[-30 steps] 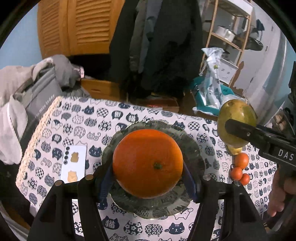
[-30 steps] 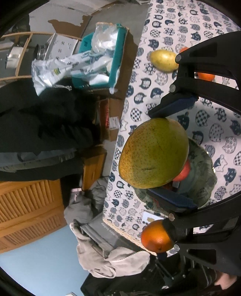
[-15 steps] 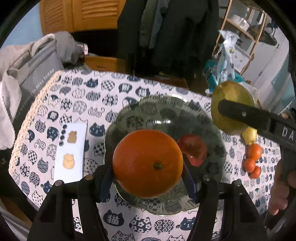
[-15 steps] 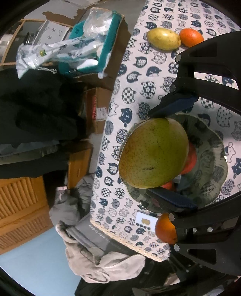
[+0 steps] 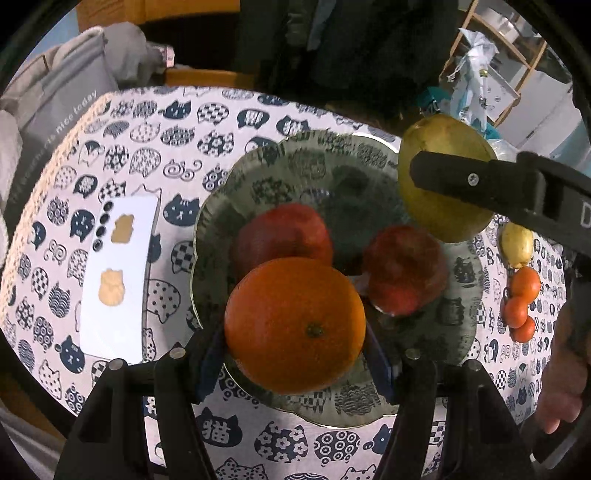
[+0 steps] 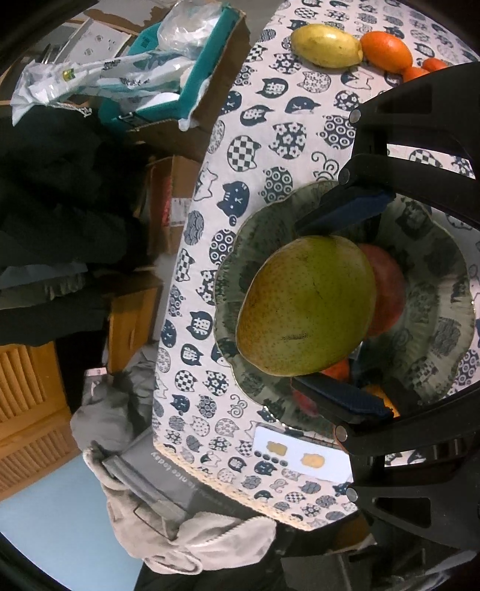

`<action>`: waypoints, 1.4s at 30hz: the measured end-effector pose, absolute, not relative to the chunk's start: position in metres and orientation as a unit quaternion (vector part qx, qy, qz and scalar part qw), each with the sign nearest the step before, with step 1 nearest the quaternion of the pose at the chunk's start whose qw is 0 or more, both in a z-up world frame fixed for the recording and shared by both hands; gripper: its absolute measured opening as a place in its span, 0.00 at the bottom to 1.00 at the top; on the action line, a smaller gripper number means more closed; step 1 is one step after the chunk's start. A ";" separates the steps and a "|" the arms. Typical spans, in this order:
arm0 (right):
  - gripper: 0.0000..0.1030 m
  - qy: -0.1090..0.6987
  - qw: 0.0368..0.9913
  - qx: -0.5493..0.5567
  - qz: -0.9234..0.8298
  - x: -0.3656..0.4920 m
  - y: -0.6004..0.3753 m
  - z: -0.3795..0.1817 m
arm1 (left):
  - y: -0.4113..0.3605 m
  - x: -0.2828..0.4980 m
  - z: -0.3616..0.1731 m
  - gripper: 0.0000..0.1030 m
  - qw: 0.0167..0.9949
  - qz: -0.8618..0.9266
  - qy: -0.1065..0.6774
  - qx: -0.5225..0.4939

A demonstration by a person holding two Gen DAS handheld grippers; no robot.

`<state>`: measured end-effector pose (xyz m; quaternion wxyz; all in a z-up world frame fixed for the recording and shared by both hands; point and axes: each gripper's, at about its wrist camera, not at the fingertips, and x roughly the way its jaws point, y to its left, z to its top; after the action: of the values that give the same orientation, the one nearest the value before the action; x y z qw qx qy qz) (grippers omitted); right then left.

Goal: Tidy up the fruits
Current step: 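Lower the mango into the bowl and open the right tool while the left tool releases the orange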

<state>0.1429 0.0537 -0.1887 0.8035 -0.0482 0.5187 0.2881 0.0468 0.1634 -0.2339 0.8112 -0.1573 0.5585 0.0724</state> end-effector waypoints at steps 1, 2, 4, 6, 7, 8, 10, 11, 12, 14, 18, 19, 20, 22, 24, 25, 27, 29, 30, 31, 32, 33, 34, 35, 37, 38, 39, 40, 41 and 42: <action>0.73 0.520 0.803 -0.048 0.287 0.144 0.055 -0.190 | 0.164 0.048 -0.237 0.66 0.808 0.073 0.562 -0.159; 0.73 0.522 0.802 -0.049 0.287 0.144 0.056 -0.192 | 0.164 0.048 -0.239 0.66 0.806 0.074 0.565 -0.160; 0.73 0.524 0.801 -0.049 0.287 0.145 0.058 -0.194 | 0.165 0.049 -0.243 0.66 0.802 0.073 0.570 -0.164; 0.73 0.526 0.799 -0.049 0.287 0.146 0.060 -0.197 | 0.166 0.050 -0.246 0.66 0.798 0.073 0.575 -0.166; 0.73 0.526 0.799 -0.050 0.288 0.146 0.061 -0.198 | 0.166 0.051 -0.248 0.66 0.796 0.072 0.577 -0.168; 0.73 0.528 0.797 -0.051 0.288 0.147 0.062 -0.199 | 0.167 0.052 -0.249 0.66 0.794 0.070 0.579 -0.171; 0.73 0.531 0.795 -0.051 0.289 0.148 0.064 -0.201 | 0.167 0.051 -0.248 0.66 0.795 0.072 0.576 -0.175; 0.73 0.532 0.794 -0.052 0.289 0.149 0.065 -0.203 | 0.168 0.051 -0.244 0.70 0.799 0.072 0.571 -0.176; 0.73 0.533 0.793 -0.053 0.289 0.149 0.066 -0.204 | 0.169 0.051 -0.240 0.77 0.802 0.069 0.566 -0.179; 0.73 0.533 0.793 -0.055 0.291 0.150 0.068 -0.205 | 0.171 0.050 -0.231 0.79 0.813 0.078 0.549 -0.176; 0.73 0.538 0.789 -0.054 0.294 0.155 0.072 -0.208 | 0.184 0.052 -0.220 0.79 0.824 0.105 0.530 -0.171; 0.73 0.538 0.788 -0.053 0.294 0.156 0.073 -0.209 | 0.189 0.053 -0.218 0.79 0.825 0.113 0.526 -0.175; 0.73 0.539 0.787 -0.053 0.294 0.157 0.074 -0.209 | 0.195 0.055 -0.216 0.79 0.827 0.123 0.521 -0.175; 0.73 0.542 0.786 -0.058 0.293 0.161 0.077 -0.212 | 0.204 0.061 -0.211 0.79 0.830 0.140 0.512 -0.168; 0.73 0.545 0.783 -0.062 0.292 0.164 0.080 -0.214 | 0.214 0.067 -0.208 0.79 0.833 0.157 0.504 -0.167; 0.73 0.547 0.782 -0.065 0.292 0.165 0.082 -0.215 | 0.220 0.070 -0.206 0.79 0.833 0.163 0.499 -0.172; 0.73 0.552 0.778 -0.073 0.291 0.169 0.086 -0.218 | 0.229 0.075 -0.207 0.79 0.832 0.169 0.496 -0.181; 0.73 0.556 0.774 -0.085 0.291 0.172 0.092 -0.222 | 0.235 0.079 -0.209 0.79 0.830 0.173 0.495 -0.189; 0.73 0.557 0.772 -0.090 0.291 0.173 0.094 -0.224 | 0.237 0.081 -0.210 0.79 0.829 0.175 0.496 -0.191; 0.73 0.561 0.770 -0.095 0.291 0.174 0.096 -0.226 | 0.238 0.081 -0.211 0.79 0.828 0.177 0.497 -0.193; 0.73 0.566 0.766 -0.098 0.290 0.176 0.098 -0.229 | 0.239 0.082 -0.212 0.79 0.826 0.178 0.497 -0.196; 0.72 0.570 0.762 -0.100 0.290 0.177 0.099 -0.231 | 0.240 0.082 -0.213 0.79 0.825 0.179 0.498 -0.198; 0.66 0.575 0.758 -0.101 0.290 0.178 0.100 -0.233 | 0.239 0.083 -0.214 0.79 0.823 0.179 0.500 -0.200; 0.65 0.578 0.755 -0.096 0.293 0.180 0.100 -0.235 | 0.239 0.083 -0.214 0.79 0.823 0.179 0.501 -0.200; 0.65 0.580 0.754 -0.093 0.295 0.181 0.101 -0.235 | 0.237 0.083 -0.214 0.79 0.822 0.178 0.502 -0.200; 0.65 0.580 0.755 -0.098 0.291 0.181 0.101 -0.235 | 0.235 0.082 -0.213 0.79 0.822 0.177 0.502 -0.200; 0.66 0.580 0.755 -0.101 0.287 0.181 0.102 -0.235 | 0.233 0.082 -0.213 0.79 0.823 0.176 0.503 -0.199; 0.66 0.581 0.755 -0.101 0.286 0.180 0.101 -0.235 | 0.233 0.083 -0.212 0.79 0.823 0.176 0.503 -0.198; 0.66 0.581 0.755 -0.097 0.287 0.180 0.099 -0.236 | 0.232 0.083 -0.212 0.79 0.824 0.176 0.502 -0.196; 0.66 0.581 0.756 -0.093 0.287 0.180 0.098 -0.235 | 0.232 0.083 -0.211 0.79 0.824 0.176 0.502 -0.196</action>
<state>0.1802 0.0975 -0.2354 0.7558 -0.0927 0.5814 0.2866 0.0826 0.2317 -0.2112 0.8242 -0.1957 0.5015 0.1759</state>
